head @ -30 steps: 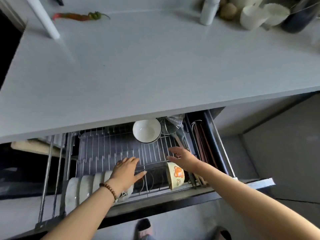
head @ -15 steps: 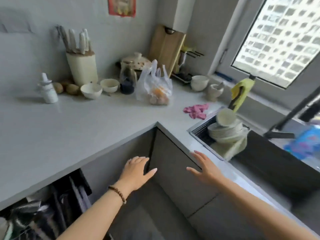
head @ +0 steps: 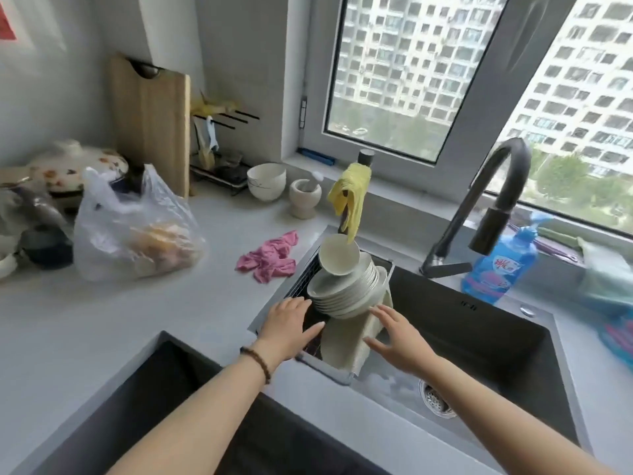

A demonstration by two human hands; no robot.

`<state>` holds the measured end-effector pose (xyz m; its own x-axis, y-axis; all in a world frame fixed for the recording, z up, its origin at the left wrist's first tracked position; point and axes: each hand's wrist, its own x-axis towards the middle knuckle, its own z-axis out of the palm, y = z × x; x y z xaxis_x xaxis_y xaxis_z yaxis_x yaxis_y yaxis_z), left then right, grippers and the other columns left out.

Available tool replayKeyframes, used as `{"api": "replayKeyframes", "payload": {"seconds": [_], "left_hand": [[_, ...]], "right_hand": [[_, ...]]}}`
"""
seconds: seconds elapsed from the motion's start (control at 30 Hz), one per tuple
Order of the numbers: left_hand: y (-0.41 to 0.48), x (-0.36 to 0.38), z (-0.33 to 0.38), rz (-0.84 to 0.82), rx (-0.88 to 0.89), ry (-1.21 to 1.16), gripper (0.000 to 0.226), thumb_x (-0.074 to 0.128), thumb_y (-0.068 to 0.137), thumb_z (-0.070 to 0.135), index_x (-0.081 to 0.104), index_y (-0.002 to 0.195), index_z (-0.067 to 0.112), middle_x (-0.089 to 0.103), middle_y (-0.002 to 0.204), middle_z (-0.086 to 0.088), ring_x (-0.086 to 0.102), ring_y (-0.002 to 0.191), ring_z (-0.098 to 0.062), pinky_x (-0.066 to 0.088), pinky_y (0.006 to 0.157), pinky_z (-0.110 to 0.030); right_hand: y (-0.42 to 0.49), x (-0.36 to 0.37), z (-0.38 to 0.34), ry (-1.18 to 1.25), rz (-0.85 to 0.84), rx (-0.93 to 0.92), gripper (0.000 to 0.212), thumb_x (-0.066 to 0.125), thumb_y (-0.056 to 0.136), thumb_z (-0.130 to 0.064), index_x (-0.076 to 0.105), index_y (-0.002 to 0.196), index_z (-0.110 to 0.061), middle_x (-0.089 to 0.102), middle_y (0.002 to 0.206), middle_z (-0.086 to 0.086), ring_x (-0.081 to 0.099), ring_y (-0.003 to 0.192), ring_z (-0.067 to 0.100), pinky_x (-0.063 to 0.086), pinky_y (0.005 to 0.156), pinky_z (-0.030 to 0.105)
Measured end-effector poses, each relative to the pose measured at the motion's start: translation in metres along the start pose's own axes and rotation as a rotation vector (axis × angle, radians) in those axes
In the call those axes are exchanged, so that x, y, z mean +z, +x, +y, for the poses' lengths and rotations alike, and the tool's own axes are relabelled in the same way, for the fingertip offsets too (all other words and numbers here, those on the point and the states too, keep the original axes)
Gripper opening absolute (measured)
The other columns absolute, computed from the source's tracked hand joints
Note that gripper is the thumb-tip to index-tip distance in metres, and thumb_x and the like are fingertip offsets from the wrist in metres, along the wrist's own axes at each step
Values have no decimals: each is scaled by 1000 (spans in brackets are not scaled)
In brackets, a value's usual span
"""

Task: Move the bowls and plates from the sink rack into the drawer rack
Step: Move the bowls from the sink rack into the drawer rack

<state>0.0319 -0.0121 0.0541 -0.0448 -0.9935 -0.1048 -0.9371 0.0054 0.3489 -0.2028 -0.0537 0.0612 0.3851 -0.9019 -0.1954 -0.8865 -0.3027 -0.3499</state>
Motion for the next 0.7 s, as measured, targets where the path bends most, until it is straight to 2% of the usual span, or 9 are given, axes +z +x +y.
{"api": "replayKeyframes", "payload": {"seconds": [0.23, 0.3, 0.4, 0.5, 0.6, 0.7], "left_hand": [[141, 4, -21, -110, 151, 99, 61, 37, 95, 48, 20, 148, 23, 19, 157, 3, 15, 145, -26, 13, 119, -41], [170, 10, -26, -142, 198, 151, 57, 37, 96, 46, 22, 147, 24, 21, 156, 5, 14, 144, -28, 15, 118, -43], [202, 21, -36, -170, 290, 221, 53, 40, 96, 42, 26, 145, 25, 24, 155, 5, 9, 146, -21, 18, 117, -43], [225, 32, -42, -217, 358, 254, 51, 42, 97, 36, 28, 144, 24, 26, 154, 5, 7, 146, -17, 14, 116, -43], [242, 45, -46, -239, 388, 232, 48, 44, 96, 32, 34, 142, 22, 30, 153, 4, 12, 145, -17, 17, 115, -40], [255, 54, -49, -217, 426, 237, 37, 46, 95, 28, 46, 131, 19, 45, 141, 1, 32, 136, -20, 27, 108, -35]], "right_hand": [[97, 4, 2, -27, 16, 38, 68, 54, 91, -50, 27, 150, -28, 16, 160, -3, 20, 146, 17, 18, 119, 32], [120, 6, 6, -64, 20, 29, 67, 52, 91, -52, 26, 149, -31, 12, 161, -6, 11, 148, 17, 13, 120, 34], [142, 9, 15, -127, -17, 21, 63, 50, 92, -52, 27, 148, -34, 6, 162, -9, -2, 150, 17, 4, 120, 35], [152, 14, 23, -147, -45, 27, 60, 49, 92, -54, 31, 146, -36, 3, 162, -11, -9, 149, 20, 1, 120, 37], [157, 20, 27, -134, -47, 25, 55, 50, 92, -53, 36, 143, -38, 3, 161, -14, -10, 149, 24, 1, 120, 40], [160, 23, 30, -127, -32, 8, 51, 52, 91, -53, 44, 138, -35, 10, 160, -12, -7, 149, 27, 5, 121, 42]]}}
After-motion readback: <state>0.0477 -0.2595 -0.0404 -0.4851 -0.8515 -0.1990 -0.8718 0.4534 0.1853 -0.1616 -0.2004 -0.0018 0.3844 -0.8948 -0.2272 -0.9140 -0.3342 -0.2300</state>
